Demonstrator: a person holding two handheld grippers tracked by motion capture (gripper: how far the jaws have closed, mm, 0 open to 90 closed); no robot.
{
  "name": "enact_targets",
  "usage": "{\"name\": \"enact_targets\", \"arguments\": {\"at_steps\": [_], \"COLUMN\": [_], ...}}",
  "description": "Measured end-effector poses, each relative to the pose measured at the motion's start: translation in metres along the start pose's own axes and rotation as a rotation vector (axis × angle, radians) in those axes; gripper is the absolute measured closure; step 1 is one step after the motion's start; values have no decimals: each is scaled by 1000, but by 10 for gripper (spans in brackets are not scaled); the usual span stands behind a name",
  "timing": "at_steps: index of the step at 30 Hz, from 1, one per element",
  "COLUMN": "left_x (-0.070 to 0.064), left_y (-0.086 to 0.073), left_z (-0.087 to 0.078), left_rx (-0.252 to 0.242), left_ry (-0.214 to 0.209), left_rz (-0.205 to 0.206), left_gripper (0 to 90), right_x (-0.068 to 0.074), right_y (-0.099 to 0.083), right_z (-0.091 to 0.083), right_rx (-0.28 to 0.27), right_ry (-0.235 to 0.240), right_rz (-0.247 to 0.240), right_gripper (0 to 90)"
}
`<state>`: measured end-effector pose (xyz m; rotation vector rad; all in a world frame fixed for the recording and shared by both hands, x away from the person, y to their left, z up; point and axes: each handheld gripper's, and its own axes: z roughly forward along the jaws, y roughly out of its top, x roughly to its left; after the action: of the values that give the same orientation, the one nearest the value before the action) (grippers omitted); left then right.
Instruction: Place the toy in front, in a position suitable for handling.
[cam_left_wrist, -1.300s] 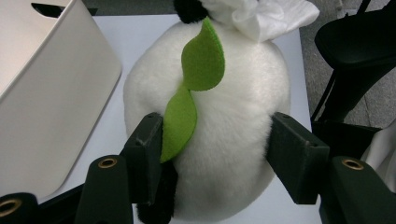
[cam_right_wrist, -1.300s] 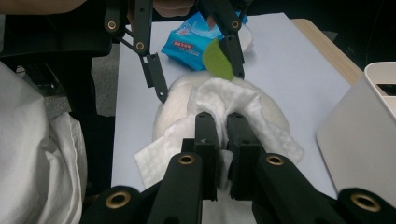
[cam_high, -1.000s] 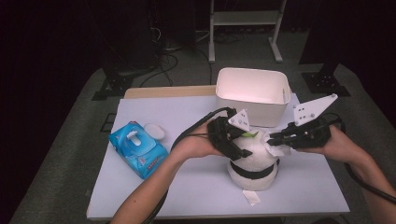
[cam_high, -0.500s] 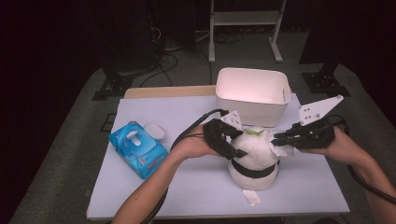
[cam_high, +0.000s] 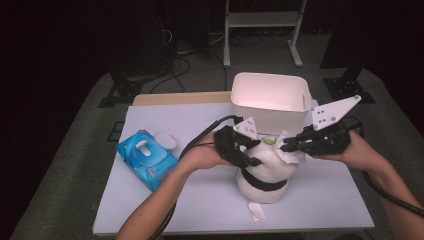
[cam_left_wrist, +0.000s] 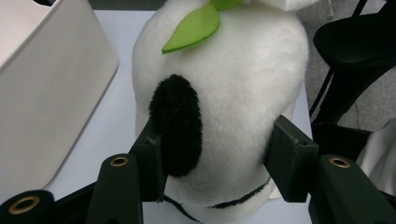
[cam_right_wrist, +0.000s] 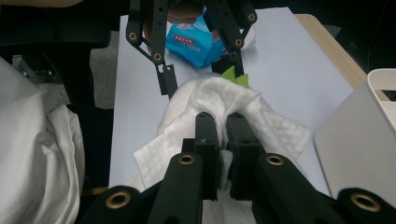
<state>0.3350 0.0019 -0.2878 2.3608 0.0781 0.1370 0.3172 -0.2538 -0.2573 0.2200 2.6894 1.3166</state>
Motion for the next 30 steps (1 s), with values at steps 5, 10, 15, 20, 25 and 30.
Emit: {"name": "enact_targets", "arguments": {"at_steps": [5,10,15,20,25,30], "left_x": [0,0,1,-2,0,1], "left_y": [-4,-7,-6,-1,-8,-9], "left_z": [-2,-7,-13,-13,-16,-19], "left_rx": [-9,-14,-8,8,-8,-16], "left_ry": [0,0,8,15,15,13], "left_rz": [-6,-19,-12,4,-10,-16], "left_gripper": [462,466,475,476,477,478], "right_x": [-2,-4,-2,-2,-3,-4], "right_y": [-5,-14,-17,-7,-6,-15], "right_z": [-4,-9,-8,-5,-4,-4], "right_rx": [28,73,71,35,47,71], "right_ry": [-12,-47,-54,-32,-35,-50], "right_rz": [9,25,22,9,10,27], "right_gripper": [839,837,836,836,836,835]}}
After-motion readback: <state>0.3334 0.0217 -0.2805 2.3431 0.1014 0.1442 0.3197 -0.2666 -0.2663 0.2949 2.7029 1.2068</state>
